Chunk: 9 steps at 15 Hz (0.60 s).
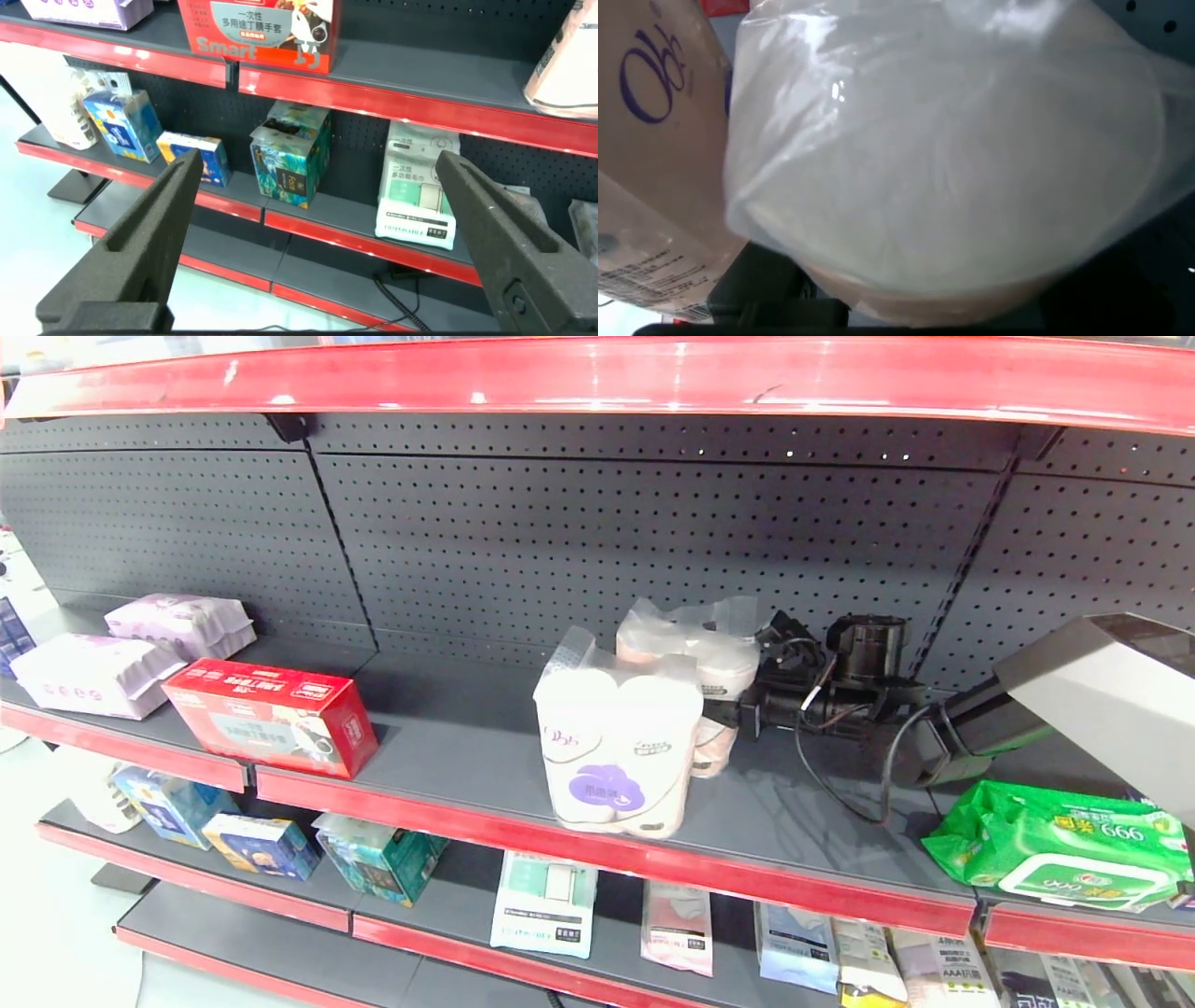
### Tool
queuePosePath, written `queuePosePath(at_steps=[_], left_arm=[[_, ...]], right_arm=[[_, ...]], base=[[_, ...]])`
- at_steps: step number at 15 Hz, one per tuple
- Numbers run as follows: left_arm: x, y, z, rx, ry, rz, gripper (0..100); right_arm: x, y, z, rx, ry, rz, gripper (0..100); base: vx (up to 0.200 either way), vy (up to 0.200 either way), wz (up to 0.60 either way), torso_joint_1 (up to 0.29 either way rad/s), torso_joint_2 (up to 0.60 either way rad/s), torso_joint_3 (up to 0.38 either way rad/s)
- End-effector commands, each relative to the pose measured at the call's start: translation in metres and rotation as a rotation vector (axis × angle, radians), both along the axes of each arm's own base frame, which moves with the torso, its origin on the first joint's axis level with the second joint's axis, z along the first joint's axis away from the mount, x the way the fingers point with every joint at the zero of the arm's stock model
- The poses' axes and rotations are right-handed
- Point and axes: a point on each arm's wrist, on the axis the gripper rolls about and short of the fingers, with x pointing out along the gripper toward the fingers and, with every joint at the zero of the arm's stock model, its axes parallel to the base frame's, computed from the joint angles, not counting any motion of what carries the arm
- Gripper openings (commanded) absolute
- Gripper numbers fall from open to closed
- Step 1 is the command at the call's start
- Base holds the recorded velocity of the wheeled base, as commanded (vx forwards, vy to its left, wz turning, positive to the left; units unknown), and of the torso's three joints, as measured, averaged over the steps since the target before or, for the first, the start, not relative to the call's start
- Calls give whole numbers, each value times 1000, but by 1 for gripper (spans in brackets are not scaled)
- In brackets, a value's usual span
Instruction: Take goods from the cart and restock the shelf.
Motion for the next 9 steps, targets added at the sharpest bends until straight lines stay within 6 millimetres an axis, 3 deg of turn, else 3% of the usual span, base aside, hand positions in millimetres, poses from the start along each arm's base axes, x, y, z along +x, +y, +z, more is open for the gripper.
queuePosePath(at_steps=[1,9], left_arm=[[0,0,0,0,1,1,100],[0,0,0,0,1,1,100]], right_arm=[[-1,3,-2,-1,7,9,0],[-9,6,2,-16,-7,26,0]], base=[[0,0,0,0,0,0],[0,0,0,0,0,0]])
